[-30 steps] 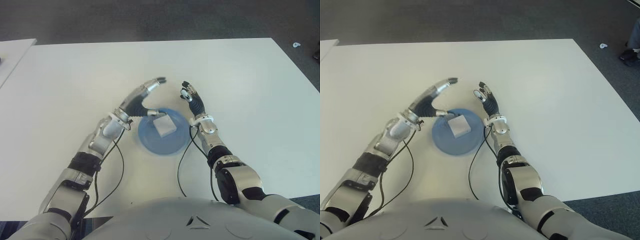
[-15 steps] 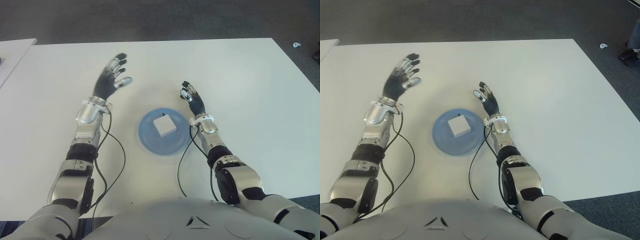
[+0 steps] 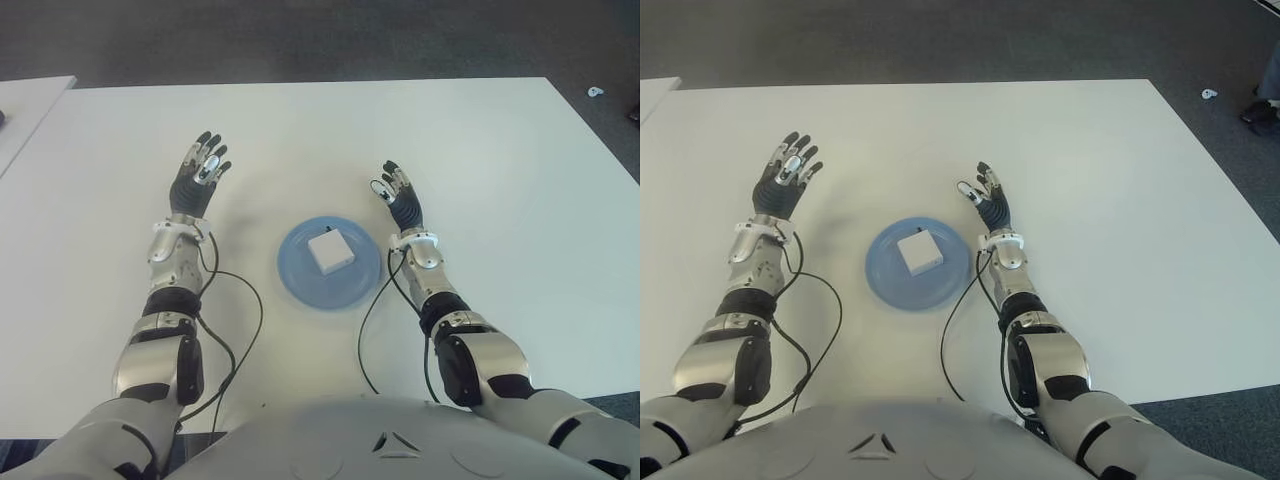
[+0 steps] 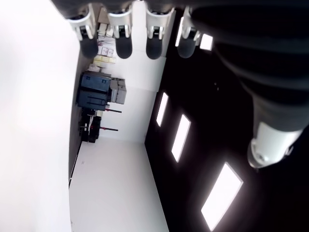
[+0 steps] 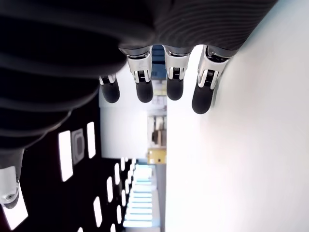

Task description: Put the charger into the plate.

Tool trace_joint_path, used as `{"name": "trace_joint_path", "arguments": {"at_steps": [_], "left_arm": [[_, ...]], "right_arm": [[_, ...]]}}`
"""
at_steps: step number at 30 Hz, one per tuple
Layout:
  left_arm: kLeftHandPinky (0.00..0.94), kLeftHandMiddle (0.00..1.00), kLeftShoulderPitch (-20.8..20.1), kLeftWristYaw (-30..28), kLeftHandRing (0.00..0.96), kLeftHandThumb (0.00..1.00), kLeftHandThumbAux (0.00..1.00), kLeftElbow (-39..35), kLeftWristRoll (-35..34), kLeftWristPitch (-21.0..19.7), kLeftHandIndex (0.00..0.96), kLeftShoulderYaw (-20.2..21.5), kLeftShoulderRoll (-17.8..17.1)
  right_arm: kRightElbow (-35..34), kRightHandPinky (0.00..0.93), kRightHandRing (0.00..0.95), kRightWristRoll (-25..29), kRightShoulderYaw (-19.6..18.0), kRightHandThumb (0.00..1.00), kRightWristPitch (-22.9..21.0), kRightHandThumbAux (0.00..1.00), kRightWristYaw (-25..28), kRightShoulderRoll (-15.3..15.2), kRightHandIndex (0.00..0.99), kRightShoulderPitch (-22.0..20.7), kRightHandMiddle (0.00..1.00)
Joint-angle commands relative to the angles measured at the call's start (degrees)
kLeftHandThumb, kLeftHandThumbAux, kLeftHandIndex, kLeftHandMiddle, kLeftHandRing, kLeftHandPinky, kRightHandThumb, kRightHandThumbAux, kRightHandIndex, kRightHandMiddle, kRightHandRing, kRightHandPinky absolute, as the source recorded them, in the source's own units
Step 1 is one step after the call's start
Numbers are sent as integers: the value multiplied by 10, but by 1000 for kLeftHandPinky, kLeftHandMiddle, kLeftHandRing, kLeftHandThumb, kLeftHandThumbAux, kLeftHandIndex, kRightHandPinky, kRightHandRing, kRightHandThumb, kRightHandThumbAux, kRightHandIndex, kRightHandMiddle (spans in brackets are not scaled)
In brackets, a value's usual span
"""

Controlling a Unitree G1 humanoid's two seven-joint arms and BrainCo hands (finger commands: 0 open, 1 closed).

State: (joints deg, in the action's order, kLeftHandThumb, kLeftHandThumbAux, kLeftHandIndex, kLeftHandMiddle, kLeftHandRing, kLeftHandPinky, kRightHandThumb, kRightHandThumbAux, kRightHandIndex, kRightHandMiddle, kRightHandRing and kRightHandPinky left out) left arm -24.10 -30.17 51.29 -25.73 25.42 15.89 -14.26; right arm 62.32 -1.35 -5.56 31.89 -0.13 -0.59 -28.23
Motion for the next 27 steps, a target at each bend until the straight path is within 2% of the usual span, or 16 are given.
{"name": "trace_joint_path", "arguments": {"at_steps": [1, 14, 27], "left_arm": [[22, 26, -6, 16, 3, 0, 612, 21, 20, 6, 1, 7, 10], [7, 1, 28, 65, 0, 14, 627, 18, 88, 12, 0, -14, 27], [10, 0, 73, 124, 0, 47, 626, -58, 145, -38, 0, -50, 41]], "right_arm": [[29, 0, 0, 11, -10, 34, -32, 524, -1, -2, 0, 35, 0], [26, 0, 0, 4, -9, 60, -13, 555, -4, -15, 0, 39, 0], [26, 0, 0, 17, -24, 45, 13, 557, -1, -22, 0, 44, 0]]}}
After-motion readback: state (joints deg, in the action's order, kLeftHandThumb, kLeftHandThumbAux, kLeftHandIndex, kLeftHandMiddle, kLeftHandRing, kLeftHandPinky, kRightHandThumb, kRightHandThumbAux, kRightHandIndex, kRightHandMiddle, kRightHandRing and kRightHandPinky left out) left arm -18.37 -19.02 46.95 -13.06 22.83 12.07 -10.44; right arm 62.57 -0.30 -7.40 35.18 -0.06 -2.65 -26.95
